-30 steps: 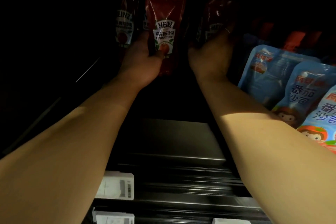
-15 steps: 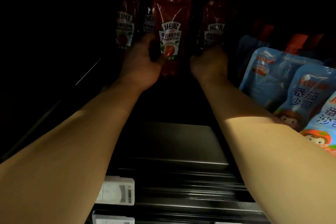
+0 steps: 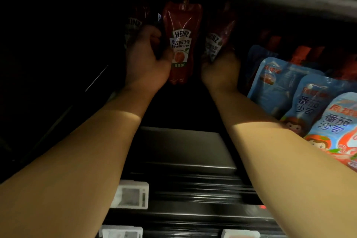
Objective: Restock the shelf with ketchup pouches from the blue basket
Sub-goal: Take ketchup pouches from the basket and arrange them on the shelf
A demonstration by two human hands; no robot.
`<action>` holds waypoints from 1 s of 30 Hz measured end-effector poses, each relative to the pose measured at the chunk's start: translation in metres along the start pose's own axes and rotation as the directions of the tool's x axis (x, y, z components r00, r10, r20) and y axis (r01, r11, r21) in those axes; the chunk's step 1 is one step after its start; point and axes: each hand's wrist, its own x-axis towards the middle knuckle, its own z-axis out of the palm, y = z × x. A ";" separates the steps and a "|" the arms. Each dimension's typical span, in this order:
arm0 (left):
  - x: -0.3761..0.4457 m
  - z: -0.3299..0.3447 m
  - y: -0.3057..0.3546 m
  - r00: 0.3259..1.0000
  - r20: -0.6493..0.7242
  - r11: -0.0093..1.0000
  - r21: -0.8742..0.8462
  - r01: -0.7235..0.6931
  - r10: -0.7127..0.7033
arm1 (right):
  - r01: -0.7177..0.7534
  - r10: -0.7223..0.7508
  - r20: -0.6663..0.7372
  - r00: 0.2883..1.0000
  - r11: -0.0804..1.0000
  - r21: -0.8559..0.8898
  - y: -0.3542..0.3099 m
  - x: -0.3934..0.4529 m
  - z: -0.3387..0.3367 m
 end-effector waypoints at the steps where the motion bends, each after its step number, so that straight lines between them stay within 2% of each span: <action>1: -0.002 -0.004 0.003 0.999 -0.028 0.999 -0.027 -0.035 0.034 | -0.009 0.009 0.009 1.000 1.000 -0.004 -0.005 -0.004 -0.006; 3: -0.010 -0.015 0.012 0.997 -0.024 0.994 -0.077 -0.080 0.078 | -0.085 0.085 0.071 0.994 0.996 0.003 -0.013 -0.012 -0.024; 5: -0.021 -0.027 0.026 0.993 0.053 0.989 -0.113 -0.096 0.103 | -0.171 0.166 0.205 0.964 0.985 0.004 -0.020 -0.023 -0.047; 9: -0.064 -0.061 0.053 0.948 0.286 0.981 -0.171 -0.092 0.139 | -0.402 0.282 0.464 0.840 0.897 0.183 -0.038 -0.075 -0.095; 12: -0.110 -0.097 0.067 0.919 0.381 0.980 -0.198 -0.029 0.104 | -0.544 0.230 0.683 0.694 0.789 0.287 -0.049 -0.110 -0.118; 16: -0.154 -0.138 0.081 0.844 0.451 0.947 -0.261 -0.186 0.290 | -0.655 0.077 0.848 0.525 0.672 0.345 -0.055 -0.137 -0.149; 19: -0.168 -0.152 0.094 0.809 0.449 0.925 -0.173 -0.338 0.380 | -0.689 0.026 0.890 0.455 0.644 0.333 -0.057 -0.151 -0.164; 22: -0.174 -0.158 0.111 0.790 0.378 0.870 -0.099 -0.483 0.482 | -0.684 0.001 0.898 0.440 0.648 0.334 -0.057 -0.160 -0.174; 26: -0.182 -0.157 0.122 0.760 0.361 0.825 -0.055 -0.562 0.541 | -0.687 0.038 0.859 0.511 0.617 0.382 -0.052 -0.166 -0.181; 30: -0.196 -0.149 0.120 0.740 0.239 0.752 0.054 -0.657 0.629 | -0.724 0.041 0.858 0.511 0.558 0.405 -0.045 -0.174 -0.187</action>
